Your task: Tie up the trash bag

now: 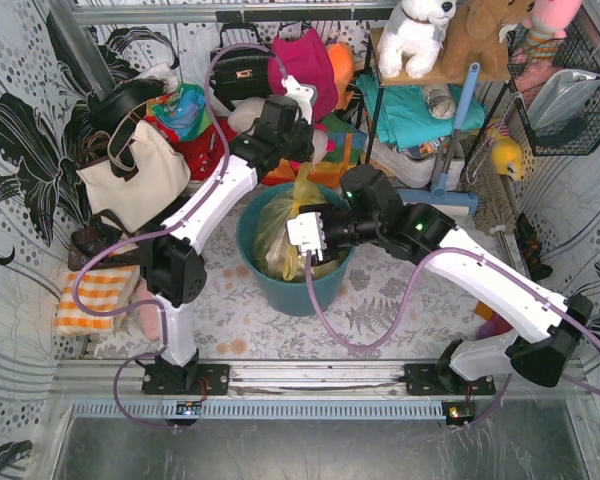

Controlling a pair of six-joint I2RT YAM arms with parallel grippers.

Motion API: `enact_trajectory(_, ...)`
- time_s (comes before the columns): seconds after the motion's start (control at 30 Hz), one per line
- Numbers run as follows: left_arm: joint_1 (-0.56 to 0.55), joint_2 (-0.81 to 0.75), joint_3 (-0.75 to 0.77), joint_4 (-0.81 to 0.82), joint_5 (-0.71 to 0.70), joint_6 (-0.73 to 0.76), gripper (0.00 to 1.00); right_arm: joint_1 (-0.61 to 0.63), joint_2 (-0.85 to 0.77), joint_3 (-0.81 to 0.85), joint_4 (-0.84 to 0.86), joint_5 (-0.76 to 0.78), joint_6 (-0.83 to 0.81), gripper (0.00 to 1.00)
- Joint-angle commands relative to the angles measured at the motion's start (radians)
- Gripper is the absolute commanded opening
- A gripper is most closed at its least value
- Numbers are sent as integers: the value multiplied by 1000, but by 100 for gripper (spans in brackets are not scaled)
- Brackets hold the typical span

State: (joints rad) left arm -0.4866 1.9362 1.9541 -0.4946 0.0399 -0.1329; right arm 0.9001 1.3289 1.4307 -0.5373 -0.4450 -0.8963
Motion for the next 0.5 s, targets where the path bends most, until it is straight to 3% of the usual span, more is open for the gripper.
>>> enact_trajectory(0.0, 23, 40, 78, -12, 33, 0, 0, -11, 44, 26, -50, -97, -160, 57)
enact_trajectory(0.47, 51, 110, 115, -45, 120, -31, 0, -40, 192, 89, -70, -181, -308, 57)
